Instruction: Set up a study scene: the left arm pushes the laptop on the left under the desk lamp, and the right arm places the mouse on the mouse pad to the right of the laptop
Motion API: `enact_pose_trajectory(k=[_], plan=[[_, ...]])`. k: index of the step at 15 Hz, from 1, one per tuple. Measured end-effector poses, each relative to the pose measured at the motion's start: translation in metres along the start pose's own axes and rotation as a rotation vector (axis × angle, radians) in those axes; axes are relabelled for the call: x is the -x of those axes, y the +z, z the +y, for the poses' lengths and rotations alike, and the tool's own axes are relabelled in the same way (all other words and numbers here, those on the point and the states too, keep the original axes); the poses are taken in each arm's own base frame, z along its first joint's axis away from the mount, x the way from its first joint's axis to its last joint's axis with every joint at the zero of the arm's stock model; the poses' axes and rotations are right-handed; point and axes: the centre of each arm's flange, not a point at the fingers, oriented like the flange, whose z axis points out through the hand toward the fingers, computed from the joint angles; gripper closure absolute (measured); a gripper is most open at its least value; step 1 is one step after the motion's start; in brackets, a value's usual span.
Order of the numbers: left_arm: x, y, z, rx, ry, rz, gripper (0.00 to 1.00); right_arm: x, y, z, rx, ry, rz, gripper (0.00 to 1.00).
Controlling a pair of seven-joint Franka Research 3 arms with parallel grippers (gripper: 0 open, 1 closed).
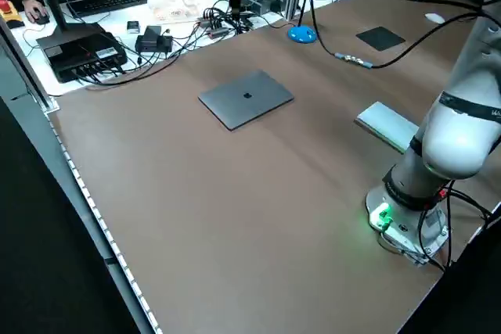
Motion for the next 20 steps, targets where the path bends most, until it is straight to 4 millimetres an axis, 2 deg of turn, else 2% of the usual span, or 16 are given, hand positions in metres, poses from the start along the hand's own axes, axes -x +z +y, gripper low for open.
enact_pose_trajectory(k=[3,5,8,11,15,18,20], plan=[[-0.024,0.045,-0.011,-0.004,-0.171,-0.012,0.0,-0.012,0.039,0.014,0.01,0.025,-0.047,0.0],[-0.041,0.083,-0.015,-0.011,-0.291,-0.018,0.0,-0.018,0.061,0.02,0.017,0.036,-0.076,0.0],[-0.07,0.143,-0.033,-0.03,-0.375,-0.049,0.0,-0.026,0.09,0.031,0.025,0.053,-0.101,0.0],[-0.086,0.194,-0.04,-0.028,-0.418,-0.061,0.0,-0.032,0.124,0.045,0.033,0.074,-0.12,0.0],[-0.097,0.24,-0.03,0.034,-0.477,-0.014,0.0,-0.032,0.159,0.056,0.04,0.073,-0.1,0.0],[-0.099,0.27,-0.025,0.063,-0.54,0.002,0.0,-0.03,0.17,0.075,0.037,0.06,-0.095,0.0],[-0.102,0.283,-0.025,0.068,-0.558,0.002,0.0,-0.029,0.172,0.081,0.035,0.067,-0.099,0.0]])
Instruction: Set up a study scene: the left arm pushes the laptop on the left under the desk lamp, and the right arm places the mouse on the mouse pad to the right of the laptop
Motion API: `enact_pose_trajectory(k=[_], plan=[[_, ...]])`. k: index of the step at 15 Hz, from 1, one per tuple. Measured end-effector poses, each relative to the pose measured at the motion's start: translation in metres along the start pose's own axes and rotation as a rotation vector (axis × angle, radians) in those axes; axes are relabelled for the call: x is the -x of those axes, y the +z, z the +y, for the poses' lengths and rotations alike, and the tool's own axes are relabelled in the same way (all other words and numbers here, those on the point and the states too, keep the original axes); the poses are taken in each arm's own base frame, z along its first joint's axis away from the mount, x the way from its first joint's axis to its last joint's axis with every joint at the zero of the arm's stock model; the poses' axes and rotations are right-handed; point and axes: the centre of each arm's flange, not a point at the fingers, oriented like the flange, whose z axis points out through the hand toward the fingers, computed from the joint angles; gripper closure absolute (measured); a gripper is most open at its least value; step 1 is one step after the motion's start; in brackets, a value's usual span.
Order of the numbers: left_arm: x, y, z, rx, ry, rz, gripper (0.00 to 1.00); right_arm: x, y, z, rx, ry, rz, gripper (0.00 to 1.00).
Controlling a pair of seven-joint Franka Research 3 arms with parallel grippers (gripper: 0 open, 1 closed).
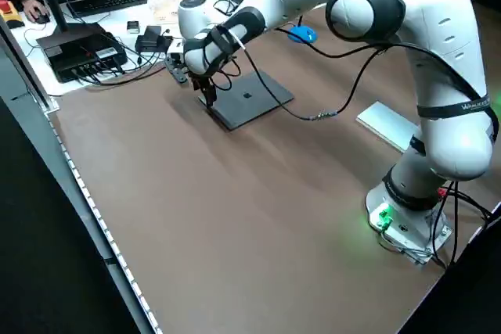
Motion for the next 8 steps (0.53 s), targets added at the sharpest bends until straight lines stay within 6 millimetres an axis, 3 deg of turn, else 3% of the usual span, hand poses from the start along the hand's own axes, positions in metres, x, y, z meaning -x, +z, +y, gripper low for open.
enact_pose_trajectory(k=[8], plan=[[0.0,0.027,-0.004,-0.03,-0.005,-0.018,0.0,-0.01,0.056,0.004,0.016,-0.011,-0.006,0.0]])
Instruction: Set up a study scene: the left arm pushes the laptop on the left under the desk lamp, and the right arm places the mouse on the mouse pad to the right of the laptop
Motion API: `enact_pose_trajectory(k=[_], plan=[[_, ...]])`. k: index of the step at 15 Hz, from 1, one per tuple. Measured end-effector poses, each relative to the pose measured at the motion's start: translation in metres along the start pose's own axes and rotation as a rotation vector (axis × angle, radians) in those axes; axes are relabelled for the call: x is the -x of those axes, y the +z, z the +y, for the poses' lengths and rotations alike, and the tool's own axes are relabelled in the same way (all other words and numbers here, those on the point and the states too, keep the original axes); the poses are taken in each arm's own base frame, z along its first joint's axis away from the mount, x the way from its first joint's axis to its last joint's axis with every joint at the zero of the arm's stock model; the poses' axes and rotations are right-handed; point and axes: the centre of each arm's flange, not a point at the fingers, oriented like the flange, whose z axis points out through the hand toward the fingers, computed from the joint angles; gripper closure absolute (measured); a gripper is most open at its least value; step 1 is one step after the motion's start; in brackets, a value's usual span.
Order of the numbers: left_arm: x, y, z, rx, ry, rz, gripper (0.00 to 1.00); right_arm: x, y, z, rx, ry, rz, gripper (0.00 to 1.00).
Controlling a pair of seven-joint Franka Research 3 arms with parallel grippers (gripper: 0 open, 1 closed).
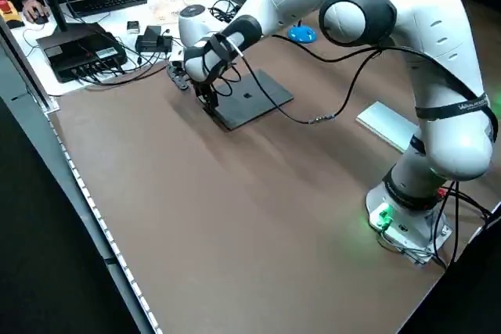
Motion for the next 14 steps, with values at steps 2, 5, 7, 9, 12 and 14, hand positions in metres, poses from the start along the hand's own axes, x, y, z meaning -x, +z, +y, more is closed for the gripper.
enact_pose_trajectory(k=[2,5,7,9,12,14], plan=[[0.001,0.01,-0.002,-0.005,-0.001,-0.004,0.0,0.003,0.024,0.003,0.01,-0.005,0.052,0.0],[-0.001,0.024,-0.003,0.011,-0.029,0.001,0.0,0.016,0.061,0.008,0.027,-0.031,0.115,0.0],[-0.001,0.027,-0.003,0.02,-0.05,0.006,0.0,0.024,0.076,0.01,0.032,-0.033,0.124,0.0],[-0.001,0.029,-0.004,0.019,-0.081,0.011,0.0,0.026,0.078,0.01,0.032,-0.036,0.121,0.0],[0.012,0.033,-0.001,0.003,-0.085,0.039,0.0,0.026,0.078,0.007,0.032,-0.043,0.121,0.0],[0.019,0.035,0.0,-0.003,-0.084,0.047,0.0,0.026,0.079,0.002,0.032,-0.051,0.121,0.02]])
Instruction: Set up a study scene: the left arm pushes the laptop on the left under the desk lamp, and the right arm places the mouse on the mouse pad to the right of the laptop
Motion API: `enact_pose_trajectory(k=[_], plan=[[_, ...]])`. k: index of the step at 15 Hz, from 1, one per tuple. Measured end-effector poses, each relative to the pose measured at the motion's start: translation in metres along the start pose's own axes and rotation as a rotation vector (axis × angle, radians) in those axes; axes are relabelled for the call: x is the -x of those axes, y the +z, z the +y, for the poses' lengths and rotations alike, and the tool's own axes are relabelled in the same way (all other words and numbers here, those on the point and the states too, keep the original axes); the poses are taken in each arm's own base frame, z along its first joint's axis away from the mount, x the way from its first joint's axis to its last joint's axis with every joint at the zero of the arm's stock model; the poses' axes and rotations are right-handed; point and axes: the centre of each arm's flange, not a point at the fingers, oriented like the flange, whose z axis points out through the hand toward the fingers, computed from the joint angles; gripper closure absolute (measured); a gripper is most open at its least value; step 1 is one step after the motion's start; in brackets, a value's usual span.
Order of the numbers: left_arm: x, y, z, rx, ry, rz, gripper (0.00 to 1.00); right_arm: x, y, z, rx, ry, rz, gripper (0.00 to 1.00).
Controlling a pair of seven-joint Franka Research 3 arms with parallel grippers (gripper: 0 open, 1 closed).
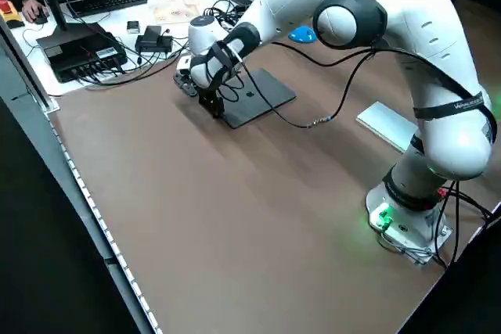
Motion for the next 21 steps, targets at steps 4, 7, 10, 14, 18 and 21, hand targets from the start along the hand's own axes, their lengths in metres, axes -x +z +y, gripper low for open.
enact_pose_trajectory(k=[4,7,10,14,18,21], plan=[[0.012,0.003,0.0,-0.008,-0.011,0.002,0.0,0.0,0.0,-0.004,0.0,-0.006,0.0,0.37],[0.025,0.008,-0.001,-0.02,0.005,-0.002,0.0,-0.001,-0.001,-0.003,0.0,-0.006,0.002,0.37],[0.051,0.014,0.0,-0.035,0.023,-0.007,0.0,-0.004,-0.013,-0.01,-0.002,-0.016,0.017,0.37],[0.094,0.02,0.002,-0.05,0.042,-0.011,0.0,-0.011,-0.082,-0.061,-0.022,-0.085,0.07,0.37],[0.131,0.023,0.003,-0.059,0.025,-0.012,0.0,-0.004,-0.129,-0.12,-0.04,-0.135,0.119,0.37],[0.153,0.025,0.003,-0.064,0.031,-0.013,0.0,0.003,-0.128,-0.162,-0.048,-0.117,0.114,0.37]])
